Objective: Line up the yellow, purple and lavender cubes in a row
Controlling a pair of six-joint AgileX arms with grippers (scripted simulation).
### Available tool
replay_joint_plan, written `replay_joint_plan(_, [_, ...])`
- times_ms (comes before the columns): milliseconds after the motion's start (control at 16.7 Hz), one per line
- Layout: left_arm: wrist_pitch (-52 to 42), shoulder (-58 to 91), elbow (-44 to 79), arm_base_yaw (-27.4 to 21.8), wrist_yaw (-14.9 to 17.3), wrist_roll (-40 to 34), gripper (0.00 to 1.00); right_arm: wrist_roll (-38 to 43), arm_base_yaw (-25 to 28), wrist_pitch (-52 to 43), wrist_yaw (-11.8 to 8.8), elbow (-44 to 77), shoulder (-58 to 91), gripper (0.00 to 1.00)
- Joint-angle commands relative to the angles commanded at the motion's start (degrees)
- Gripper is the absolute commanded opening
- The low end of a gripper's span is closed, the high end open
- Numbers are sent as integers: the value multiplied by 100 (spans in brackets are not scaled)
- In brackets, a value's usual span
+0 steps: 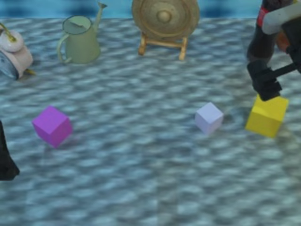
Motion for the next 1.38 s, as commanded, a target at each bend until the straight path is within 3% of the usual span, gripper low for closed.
replay_joint_plan(360, [0,0,0,0,0,0,100,-214,638,-1683,-8,2580,2950,100])
replay_joint_plan(660, [0,0,0,0,0,0,100,-315,926,-2365,6,3878,4229,100])
replay_joint_plan(1140, [0,0,0,0,0,0,100,-332,939,-2325,8,3899,4364,100])
replay_joint_plan(1380, [0,0,0,0,0,0,100,-324,952,-1445,10,3290,4583,100])
